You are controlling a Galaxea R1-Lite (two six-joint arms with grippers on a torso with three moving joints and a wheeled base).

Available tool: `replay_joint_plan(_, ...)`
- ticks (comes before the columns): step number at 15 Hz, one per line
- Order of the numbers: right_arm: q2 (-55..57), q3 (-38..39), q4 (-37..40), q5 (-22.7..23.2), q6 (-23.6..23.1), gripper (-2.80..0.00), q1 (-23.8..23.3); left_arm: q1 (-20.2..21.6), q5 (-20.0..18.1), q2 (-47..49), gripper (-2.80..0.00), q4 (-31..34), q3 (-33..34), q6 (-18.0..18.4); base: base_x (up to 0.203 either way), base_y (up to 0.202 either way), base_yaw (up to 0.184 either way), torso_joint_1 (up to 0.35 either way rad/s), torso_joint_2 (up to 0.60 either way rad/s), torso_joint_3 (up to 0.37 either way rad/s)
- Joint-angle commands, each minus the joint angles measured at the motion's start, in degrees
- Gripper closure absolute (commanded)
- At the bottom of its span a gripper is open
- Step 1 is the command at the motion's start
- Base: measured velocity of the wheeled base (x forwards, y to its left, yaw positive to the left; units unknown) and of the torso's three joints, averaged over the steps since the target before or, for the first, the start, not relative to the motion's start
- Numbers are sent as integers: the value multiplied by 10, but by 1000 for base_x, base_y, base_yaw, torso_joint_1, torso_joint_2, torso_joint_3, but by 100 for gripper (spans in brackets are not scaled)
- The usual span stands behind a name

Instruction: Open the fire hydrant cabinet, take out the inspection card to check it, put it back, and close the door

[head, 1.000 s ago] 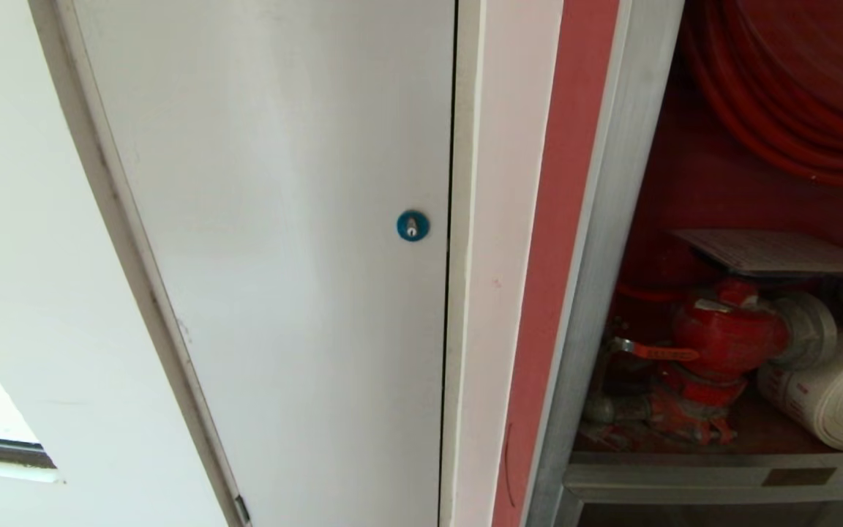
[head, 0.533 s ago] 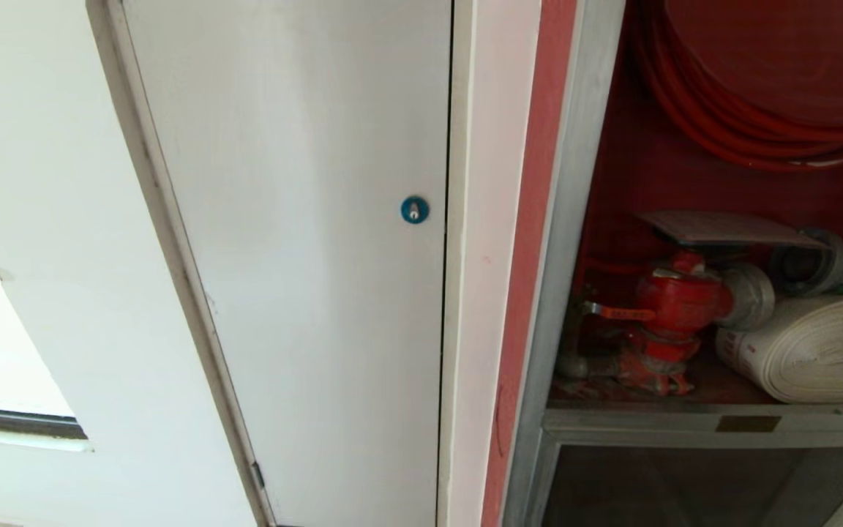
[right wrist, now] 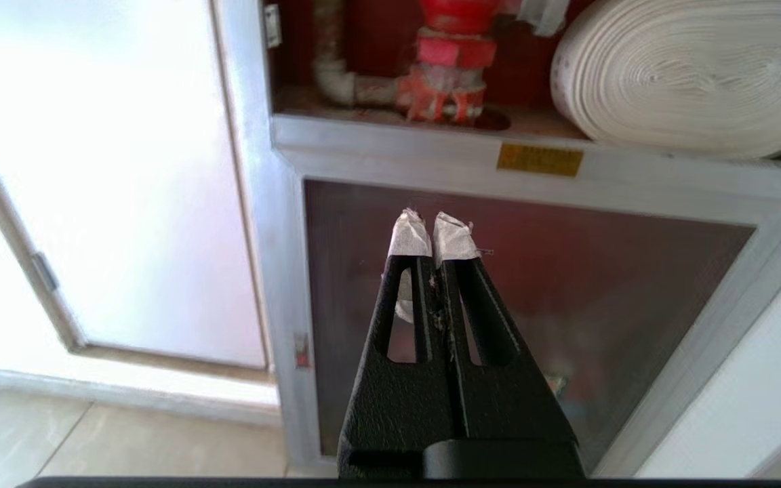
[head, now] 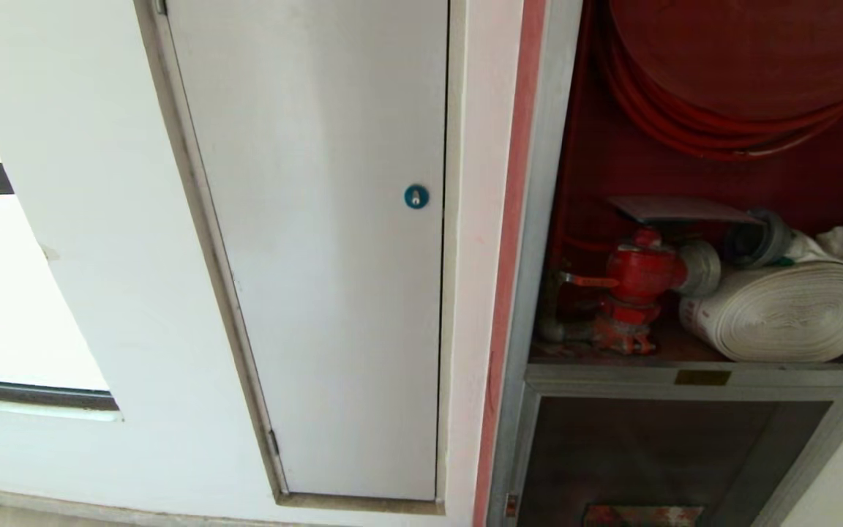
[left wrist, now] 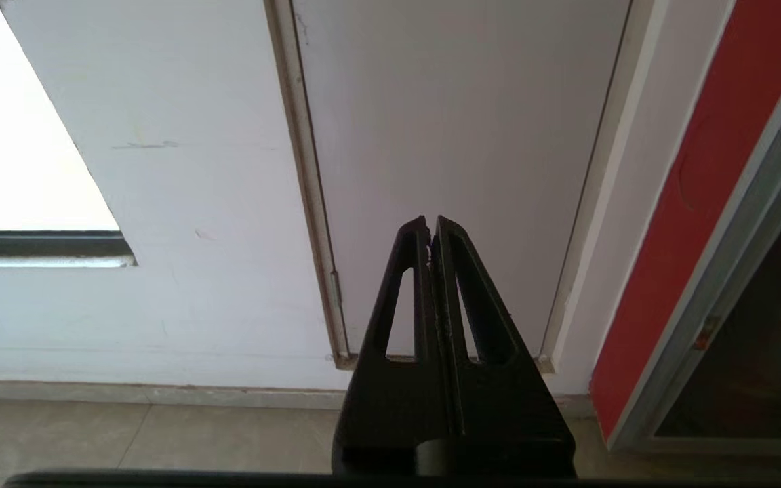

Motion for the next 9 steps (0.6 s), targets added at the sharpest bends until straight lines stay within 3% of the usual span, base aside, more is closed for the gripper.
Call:
replay_joint_plan(1,0,0,0,0,0,0,0,0,0,0,0,0,0,0,-193,0,1,2,3,-2)
replay_joint_plan(9,0,0,0,0,0,0,0,0,0,0,0,0,0,0,-195,0,2,2,2,3)
